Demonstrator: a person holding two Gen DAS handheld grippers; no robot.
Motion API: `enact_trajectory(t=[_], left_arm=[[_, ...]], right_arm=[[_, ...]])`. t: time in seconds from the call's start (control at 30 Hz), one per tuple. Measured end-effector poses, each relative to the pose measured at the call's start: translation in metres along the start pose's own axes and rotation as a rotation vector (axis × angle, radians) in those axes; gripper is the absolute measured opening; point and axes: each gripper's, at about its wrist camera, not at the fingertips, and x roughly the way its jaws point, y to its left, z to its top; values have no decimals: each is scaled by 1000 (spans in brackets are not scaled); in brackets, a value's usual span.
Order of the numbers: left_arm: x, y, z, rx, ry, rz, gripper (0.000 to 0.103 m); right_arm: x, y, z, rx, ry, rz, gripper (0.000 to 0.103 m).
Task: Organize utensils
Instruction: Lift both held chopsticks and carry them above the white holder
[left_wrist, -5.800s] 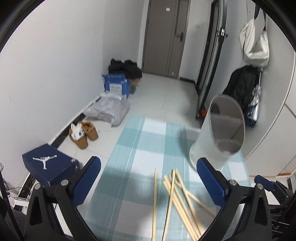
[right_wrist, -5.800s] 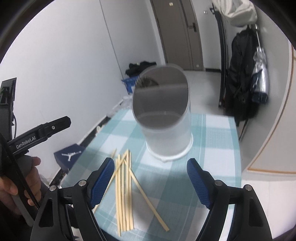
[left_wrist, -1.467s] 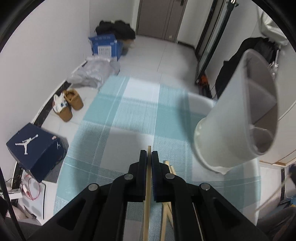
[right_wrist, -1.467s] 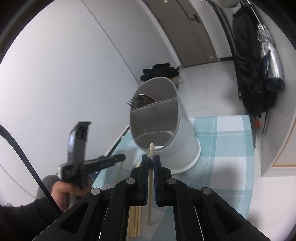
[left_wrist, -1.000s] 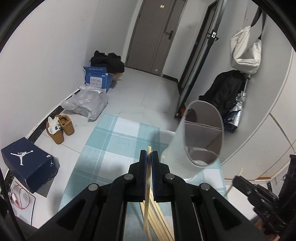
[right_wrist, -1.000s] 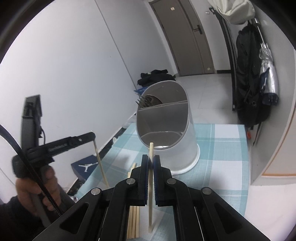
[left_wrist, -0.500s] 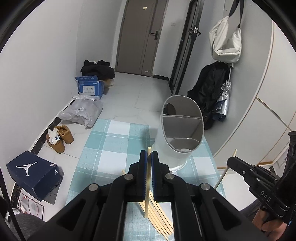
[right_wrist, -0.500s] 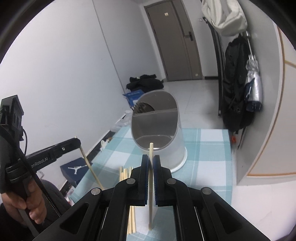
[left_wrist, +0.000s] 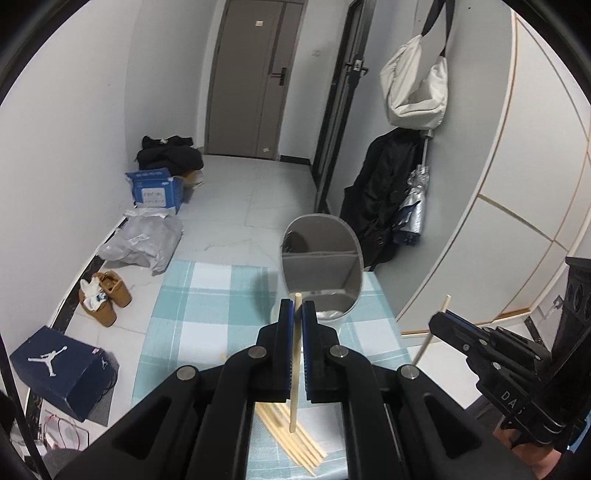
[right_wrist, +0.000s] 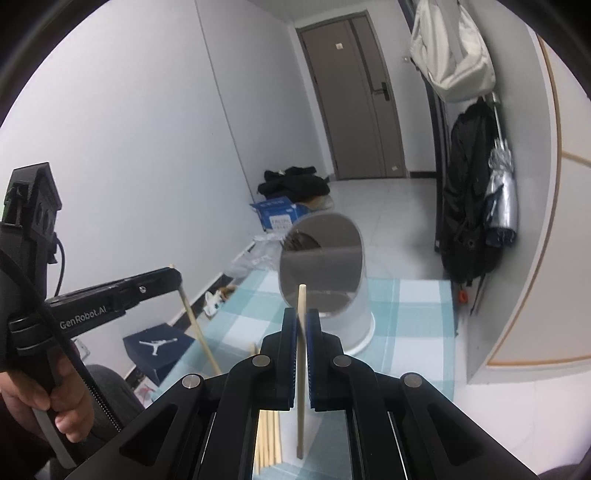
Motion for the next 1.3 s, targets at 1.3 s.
enact_trajectory(t=[1.3], left_arm=[[68,19,146,-166,-107,-128,1]], right_arm=[[63,-37,186,-119,-166,90,4]])
